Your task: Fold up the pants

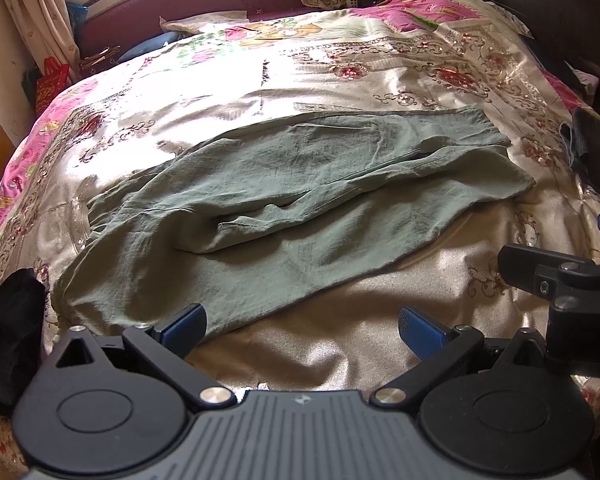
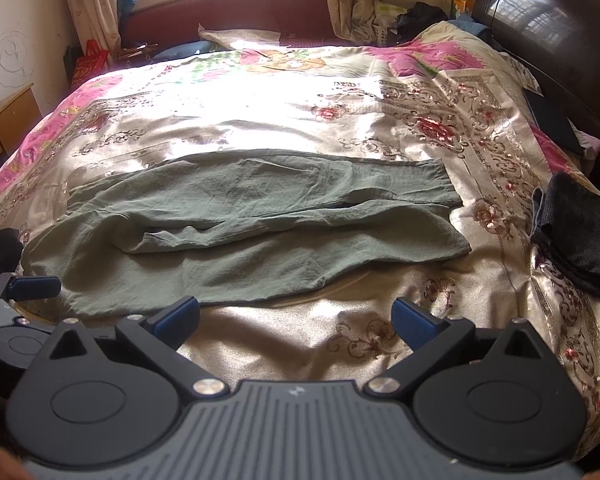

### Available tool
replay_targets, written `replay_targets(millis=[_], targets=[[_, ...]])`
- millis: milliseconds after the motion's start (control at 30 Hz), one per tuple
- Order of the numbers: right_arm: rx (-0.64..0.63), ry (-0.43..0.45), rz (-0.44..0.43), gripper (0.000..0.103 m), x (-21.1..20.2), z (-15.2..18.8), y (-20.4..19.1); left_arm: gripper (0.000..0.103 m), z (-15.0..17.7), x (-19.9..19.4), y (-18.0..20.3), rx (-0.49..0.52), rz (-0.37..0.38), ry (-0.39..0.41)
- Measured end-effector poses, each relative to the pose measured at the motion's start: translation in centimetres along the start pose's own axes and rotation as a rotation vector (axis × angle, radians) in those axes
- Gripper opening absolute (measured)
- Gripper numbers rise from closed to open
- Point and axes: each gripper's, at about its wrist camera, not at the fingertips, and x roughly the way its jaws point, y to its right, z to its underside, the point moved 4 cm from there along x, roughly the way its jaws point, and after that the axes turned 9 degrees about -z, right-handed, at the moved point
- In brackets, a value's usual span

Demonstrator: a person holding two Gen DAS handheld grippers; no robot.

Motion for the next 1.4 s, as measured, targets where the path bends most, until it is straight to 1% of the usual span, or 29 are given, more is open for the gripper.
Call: replay_targets(millis=[400, 600, 1100, 1267, 1400], targets=[[-0.004, -0.024, 0.009, 0.101, 1.2, -0.5, 0.6, 0.103, -0.4, 1.2, -0.3, -0.025, -0.003, -0.027], [0.000, -0.055, 0.015, 0.101, 2.0, -0.3, 1.3, 0.103, -0.3, 1.9, -0.7, -0.056, -0.012, -0.055], [-0.010, -0.116, 0.006, 0.101, 3.9, 0.2, 2.6, 0.103, -0.6, 2.5, -0.2, -0.083, -0.030, -0.079], [-0.003, -0.138, -0.007, 0.101, 5.0, 0.2, 3.7, 0.103, -0.6, 3.1, 0.3, -0.064, -0.043, -0.065], [0.039, -0.147, -0.012, 0.101, 6.3, -0.4, 5.9, 0.103, -1.2, 4.0, 1.0, -0.061, -0.043, -0.049]])
